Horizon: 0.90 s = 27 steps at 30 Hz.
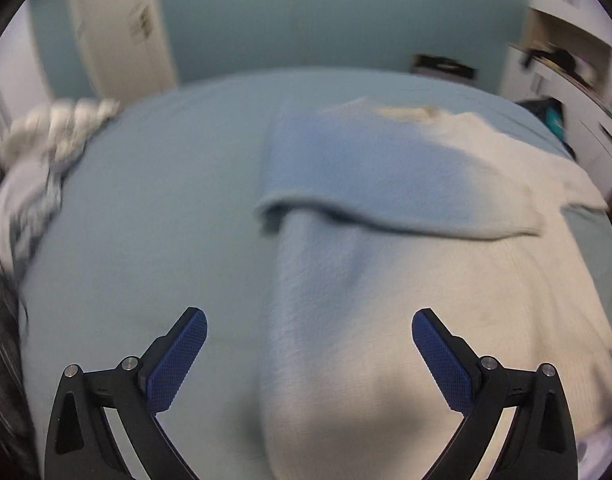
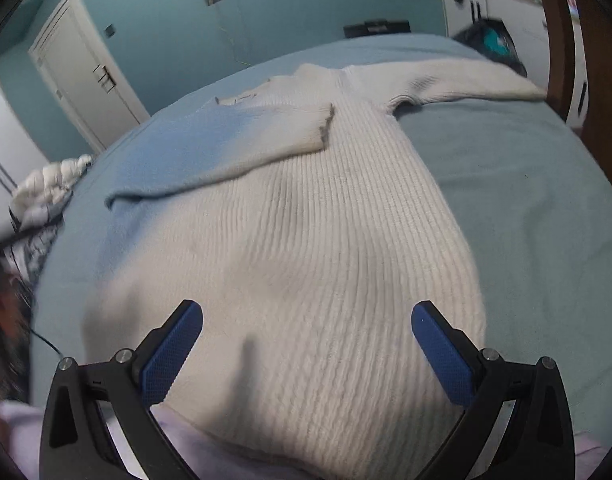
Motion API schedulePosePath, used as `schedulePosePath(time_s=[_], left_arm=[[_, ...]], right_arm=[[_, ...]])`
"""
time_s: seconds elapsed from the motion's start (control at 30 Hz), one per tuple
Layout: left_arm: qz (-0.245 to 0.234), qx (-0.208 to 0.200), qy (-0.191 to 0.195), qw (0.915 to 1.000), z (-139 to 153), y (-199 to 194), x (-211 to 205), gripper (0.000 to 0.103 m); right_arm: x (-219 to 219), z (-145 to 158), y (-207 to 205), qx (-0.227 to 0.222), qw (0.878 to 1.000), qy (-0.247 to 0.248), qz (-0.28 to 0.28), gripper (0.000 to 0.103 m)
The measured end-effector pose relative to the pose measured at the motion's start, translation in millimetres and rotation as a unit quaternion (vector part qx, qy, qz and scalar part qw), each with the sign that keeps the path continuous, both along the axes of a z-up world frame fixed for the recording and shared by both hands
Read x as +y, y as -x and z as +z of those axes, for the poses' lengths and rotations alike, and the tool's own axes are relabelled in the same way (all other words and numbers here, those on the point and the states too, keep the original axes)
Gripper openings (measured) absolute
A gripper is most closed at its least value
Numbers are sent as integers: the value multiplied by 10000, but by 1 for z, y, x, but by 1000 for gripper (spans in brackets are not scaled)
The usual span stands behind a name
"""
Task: Fold small clothes
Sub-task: 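Lift the blue sleeve and fold it across the sweater body with the left gripper, then grasp the white sleeve cuff with the right gripper and lift it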
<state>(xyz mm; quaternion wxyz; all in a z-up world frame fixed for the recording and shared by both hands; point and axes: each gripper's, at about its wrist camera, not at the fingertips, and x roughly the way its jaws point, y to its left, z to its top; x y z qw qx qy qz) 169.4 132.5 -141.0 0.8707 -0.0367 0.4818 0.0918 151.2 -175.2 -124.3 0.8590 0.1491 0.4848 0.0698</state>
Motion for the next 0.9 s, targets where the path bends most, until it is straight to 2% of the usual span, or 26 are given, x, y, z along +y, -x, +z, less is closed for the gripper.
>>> schedulePosePath(time_s=[0.07,0.1,0.13,0.17,0.2,0.23,0.27,0.33,0.37,0.43,0.53,0.57,0.6,0.63,0.67,0.73,0.77,0.9], left_arm=[[554,161,251,9980,-16,-3,28,103],[826,77,507,9953,-19,-1,42,103],[983,28,680,9928,-26,4,48,103],[1150,21,881,9894,-33,10,59,103],[1152,40,985,9884,-36,14,65,103],[1074,117,1023,9889,-38,16,69,102],[986,210,1000,9899,-35,19,71,102],[503,402,739,9952,-33,18,77,102],[294,321,442,9981,-23,18,75,102],[339,137,182,9992,-13,18,77,102],[218,65,400,9989,-11,18,82,102],[156,101,492,9986,-12,18,82,102],[145,154,532,9984,-13,18,81,102],[177,176,534,9983,-14,19,82,102],[210,179,532,9982,-14,20,83,102],[326,181,585,9976,-12,23,90,102],[414,179,679,9967,-10,24,94,102],[631,-89,1260,9900,1,31,106,102]], right_arm=[[-9,13,-42,396,9979,-499,-134,102],[-12,15,-66,637,9946,-769,-267,102],[-14,9,-97,965,9876,-1182,-377,102],[-13,0,-120,1182,9801,-1543,-414,98],[-11,-11,-143,1372,9716,-1879,-435,90],[-6,-26,-168,1589,9634,-2093,-523,71],[-3,-42,-190,1850,9559,-2179,-670,64],[0,-70,-217,2130,9445,-2327,-914,64],[0,-82,-226,2272,9402,-2298,-1077,64],[2,-107,-237,2505,9334,-2109,-1469,64],[11,-124,-246,2592,9325,-1851,-1705,64],[16,-119,-249,2499,9362,-1687,-1805,62],[22,-112,-253,2442,9418,-1448,-1801,56],[33,-103,-260,2457,9503,-879,-1697,23],[42,-91,-267,2476,9550,-503,-1553,12],[63,-61,-274,2330,9610,37,-1487,11],[73,-41,-276,2190,9642,134,-1487,11],[141,76,-288,1258,9855,86,-1136,10]])
